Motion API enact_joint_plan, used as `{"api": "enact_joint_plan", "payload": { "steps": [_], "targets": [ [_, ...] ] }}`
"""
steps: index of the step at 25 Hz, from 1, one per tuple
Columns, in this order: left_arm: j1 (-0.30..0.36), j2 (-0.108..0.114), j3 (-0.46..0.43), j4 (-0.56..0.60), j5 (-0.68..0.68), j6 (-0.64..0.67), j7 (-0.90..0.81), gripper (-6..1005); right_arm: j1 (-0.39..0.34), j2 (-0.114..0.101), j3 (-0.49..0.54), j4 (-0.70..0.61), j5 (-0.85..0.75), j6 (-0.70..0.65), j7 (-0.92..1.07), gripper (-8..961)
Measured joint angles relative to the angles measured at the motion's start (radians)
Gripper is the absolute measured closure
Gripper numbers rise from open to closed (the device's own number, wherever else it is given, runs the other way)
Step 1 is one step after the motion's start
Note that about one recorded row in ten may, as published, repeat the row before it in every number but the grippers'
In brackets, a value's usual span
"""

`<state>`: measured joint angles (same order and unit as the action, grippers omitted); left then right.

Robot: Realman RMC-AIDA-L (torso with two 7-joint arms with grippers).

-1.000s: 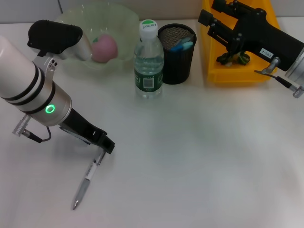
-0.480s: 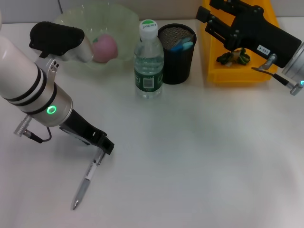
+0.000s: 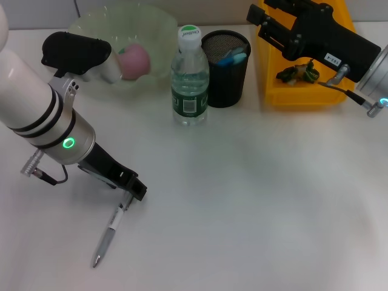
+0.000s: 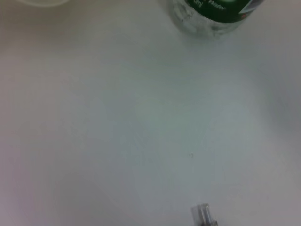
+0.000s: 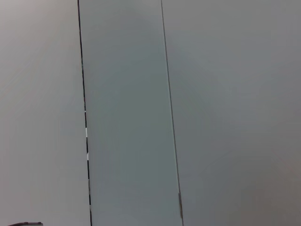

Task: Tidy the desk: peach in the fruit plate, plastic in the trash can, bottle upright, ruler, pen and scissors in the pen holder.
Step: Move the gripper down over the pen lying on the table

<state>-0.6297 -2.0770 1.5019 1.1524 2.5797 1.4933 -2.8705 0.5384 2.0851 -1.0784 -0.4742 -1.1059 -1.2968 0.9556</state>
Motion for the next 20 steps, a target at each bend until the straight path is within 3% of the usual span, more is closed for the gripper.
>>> {"api": "enact_joint_plan", "payload": {
  "steps": [20],
  "targets": [
    [-0.008,0.002,0.006,-0.017,0.002,-0.012,0.002,380,0.003,-0.001,0.0,-0.006,0.0,0.008,0.0,470]
  ]
}}
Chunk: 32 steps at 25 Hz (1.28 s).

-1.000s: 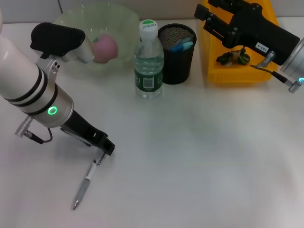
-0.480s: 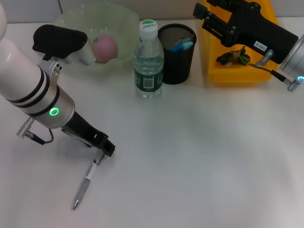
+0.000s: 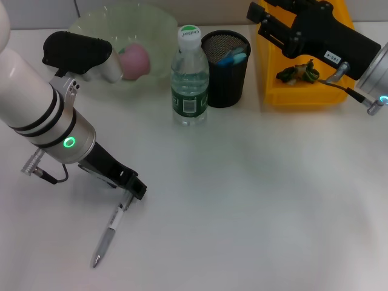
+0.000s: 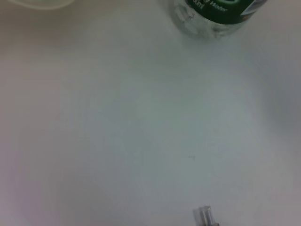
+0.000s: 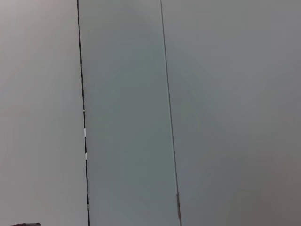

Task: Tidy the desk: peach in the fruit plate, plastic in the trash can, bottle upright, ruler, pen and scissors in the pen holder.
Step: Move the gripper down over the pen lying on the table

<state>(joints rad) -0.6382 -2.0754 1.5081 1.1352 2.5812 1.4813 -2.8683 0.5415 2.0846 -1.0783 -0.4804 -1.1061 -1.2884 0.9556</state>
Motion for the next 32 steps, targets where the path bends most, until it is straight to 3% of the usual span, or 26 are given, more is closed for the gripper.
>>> {"api": "enact_joint_plan", "payload": {
  "steps": [24,32],
  "targets": [
    [0.002,0.0,0.042,0.001,0.006,-0.004,-0.006,449,0.0,0.0,0.0,0.004,0.0,-0.006,0.0,470],
    [0.01,0.0,0.051,0.011,0.007,-0.008,-0.009,530,0.0,0.002,0.0,0.003,0.0,-0.009,0.001,470]
  ]
}}
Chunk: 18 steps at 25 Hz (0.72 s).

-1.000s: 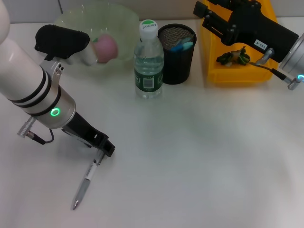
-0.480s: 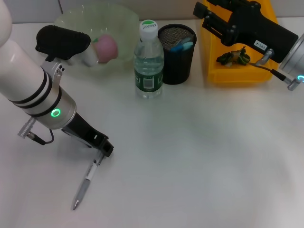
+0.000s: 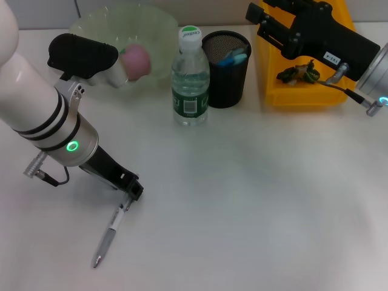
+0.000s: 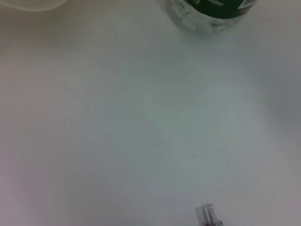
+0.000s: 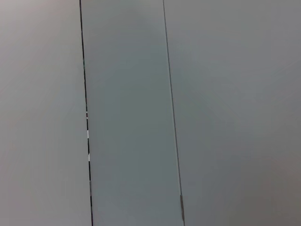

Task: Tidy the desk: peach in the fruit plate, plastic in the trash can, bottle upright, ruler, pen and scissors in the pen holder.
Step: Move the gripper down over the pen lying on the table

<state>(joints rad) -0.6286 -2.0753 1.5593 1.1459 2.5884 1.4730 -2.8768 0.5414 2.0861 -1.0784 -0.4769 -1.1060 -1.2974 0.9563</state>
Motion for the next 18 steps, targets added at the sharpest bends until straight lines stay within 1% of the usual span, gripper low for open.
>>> {"api": "enact_joint_plan", "payload": {
  "steps": [5,9,16,18],
  "targets": [
    [-0.003,0.0,0.015,0.002,0.0,-0.001,0.0,561,0.0,0.0,0.0,0.001,0.0,0.0,0.0,470],
    [-0.007,-0.004,0.025,0.014,0.0,0.007,-0.001,564,0.001,0.0,0.0,-0.003,0.001,0.003,0.0,470],
    [-0.012,-0.004,0.021,0.023,-0.002,0.011,-0.001,568,0.008,0.0,0.0,-0.004,0.003,0.007,0.0,470],
    [-0.015,-0.004,0.02,0.024,0.002,0.01,-0.001,586,0.011,0.0,0.0,-0.002,0.011,0.008,0.0,470]
  ]
}}
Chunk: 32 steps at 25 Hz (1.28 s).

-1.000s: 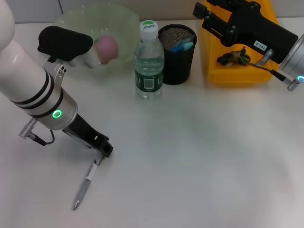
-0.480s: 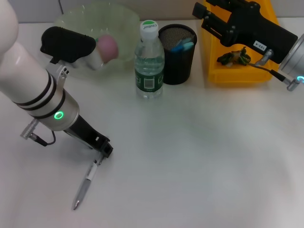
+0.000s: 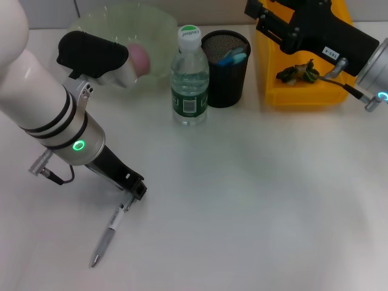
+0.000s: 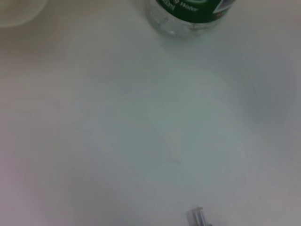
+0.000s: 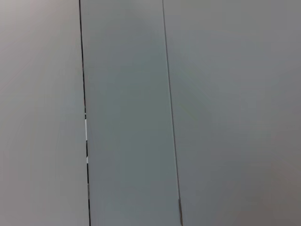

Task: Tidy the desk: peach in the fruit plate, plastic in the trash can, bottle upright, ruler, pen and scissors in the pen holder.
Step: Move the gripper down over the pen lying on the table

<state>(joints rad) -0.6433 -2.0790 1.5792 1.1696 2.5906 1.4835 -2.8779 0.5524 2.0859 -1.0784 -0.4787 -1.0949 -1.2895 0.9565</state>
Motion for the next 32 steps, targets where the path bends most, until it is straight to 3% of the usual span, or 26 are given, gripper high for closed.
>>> {"api": "enact_joint_plan", "payload": {
  "steps": [32],
  "targets": [
    [-0.01,0.002,0.008,0.005,0.008,0.003,0.003,758,0.001,-0.001,0.0,0.003,0.014,0.001,-0.002,471]
  ]
}}
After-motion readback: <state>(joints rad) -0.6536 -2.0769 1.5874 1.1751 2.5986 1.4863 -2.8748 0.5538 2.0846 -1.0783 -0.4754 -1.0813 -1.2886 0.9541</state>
